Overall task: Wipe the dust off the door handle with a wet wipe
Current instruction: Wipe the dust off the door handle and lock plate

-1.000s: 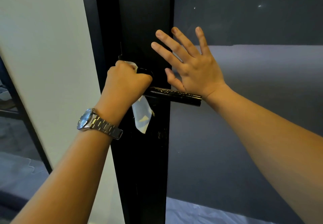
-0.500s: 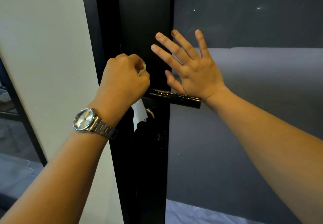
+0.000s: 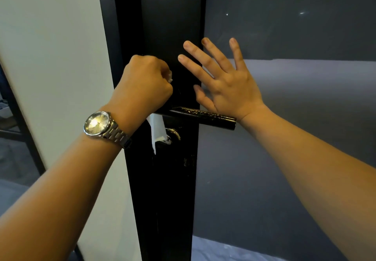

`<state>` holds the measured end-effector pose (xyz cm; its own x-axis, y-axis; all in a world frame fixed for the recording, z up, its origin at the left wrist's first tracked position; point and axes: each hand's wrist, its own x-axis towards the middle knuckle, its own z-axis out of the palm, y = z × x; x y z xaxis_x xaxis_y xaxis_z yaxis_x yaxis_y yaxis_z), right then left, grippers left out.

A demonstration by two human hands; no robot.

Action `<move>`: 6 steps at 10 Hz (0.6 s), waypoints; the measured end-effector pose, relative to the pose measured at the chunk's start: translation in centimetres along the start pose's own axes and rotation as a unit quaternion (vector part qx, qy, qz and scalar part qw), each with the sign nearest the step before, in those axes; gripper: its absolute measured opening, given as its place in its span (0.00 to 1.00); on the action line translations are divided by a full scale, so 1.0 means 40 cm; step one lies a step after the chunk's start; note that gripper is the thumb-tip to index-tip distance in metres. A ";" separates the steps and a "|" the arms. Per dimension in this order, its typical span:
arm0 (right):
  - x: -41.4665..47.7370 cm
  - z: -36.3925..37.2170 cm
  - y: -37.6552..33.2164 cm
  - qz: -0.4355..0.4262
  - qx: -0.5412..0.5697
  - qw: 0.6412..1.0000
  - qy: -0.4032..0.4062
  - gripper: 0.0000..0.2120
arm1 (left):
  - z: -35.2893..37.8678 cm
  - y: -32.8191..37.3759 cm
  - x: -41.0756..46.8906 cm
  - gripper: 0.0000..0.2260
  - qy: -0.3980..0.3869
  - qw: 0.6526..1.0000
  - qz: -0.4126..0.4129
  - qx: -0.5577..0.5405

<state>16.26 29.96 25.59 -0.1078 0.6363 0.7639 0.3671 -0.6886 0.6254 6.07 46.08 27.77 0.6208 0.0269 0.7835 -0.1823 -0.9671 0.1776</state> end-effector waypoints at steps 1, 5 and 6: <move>0.000 -0.001 -0.001 -0.001 0.002 1.000 -0.004 0.25 | 0.003 0.006 0.005 0.10 -0.042 0.998 0.041 0.022; 0.002 -0.003 -0.001 0.002 0.007 1.000 -0.002 0.25 | -0.001 0.011 0.012 0.10 -0.071 0.995 0.051 0.046; 0.000 -0.001 -0.001 0.002 0.006 1.000 0.000 0.25 | 0.003 0.014 0.013 0.09 -0.063 0.995 0.049 0.055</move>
<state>16.22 29.98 25.59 -0.1065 0.6332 0.7666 0.3790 -0.6869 0.6200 6.38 45.54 28.21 0.6963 -0.0945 0.7115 -0.1660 -0.9856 0.0316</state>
